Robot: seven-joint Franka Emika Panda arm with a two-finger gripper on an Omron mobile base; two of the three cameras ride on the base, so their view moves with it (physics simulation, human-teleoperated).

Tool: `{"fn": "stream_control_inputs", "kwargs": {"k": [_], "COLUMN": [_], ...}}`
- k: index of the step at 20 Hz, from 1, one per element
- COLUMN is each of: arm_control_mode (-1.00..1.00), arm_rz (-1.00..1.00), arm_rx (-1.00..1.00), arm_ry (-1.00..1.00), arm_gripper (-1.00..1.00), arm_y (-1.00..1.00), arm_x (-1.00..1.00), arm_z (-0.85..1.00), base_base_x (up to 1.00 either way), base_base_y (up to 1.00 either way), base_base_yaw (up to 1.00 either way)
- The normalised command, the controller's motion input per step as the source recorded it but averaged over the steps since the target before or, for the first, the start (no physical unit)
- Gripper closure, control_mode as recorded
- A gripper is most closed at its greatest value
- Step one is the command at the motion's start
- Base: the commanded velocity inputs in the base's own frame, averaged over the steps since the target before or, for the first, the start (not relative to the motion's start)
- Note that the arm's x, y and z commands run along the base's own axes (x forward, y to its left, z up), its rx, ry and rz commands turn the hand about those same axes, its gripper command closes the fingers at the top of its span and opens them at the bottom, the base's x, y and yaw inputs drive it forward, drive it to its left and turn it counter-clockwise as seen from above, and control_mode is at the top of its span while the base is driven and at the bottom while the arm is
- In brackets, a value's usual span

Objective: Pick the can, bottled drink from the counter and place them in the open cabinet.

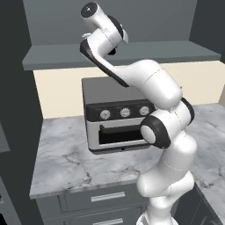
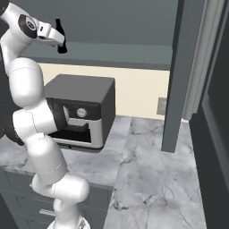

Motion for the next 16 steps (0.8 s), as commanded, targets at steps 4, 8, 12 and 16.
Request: {"fn": "stream_control_inputs", "kwargs": {"k": [4,8,12,16], "arm_control_mode": [-1.00,-1.00,-1.00,-1.00], "arm_rz": [0.00,0.00,-0.01,-0.01], "arm_rx": [0.00,0.00,0.00,0.00], "arm_ry": [0.00,0.00,-0.11,-0.17], "arm_gripper": [-1.00,-1.00,-1.00,-1.00], "arm_y": [0.00,0.00,0.00,-0.06], "arm_x": [0.00,0.00,-0.26,-0.72], "arm_z": [0.00,0.00,0.12,0.18], "base_base_x": [0.00,0.00,0.00,0.00], "base_base_y": [0.00,0.00,0.00,0.00], "base_base_yaw": [0.00,0.00,0.00,0.00]}}
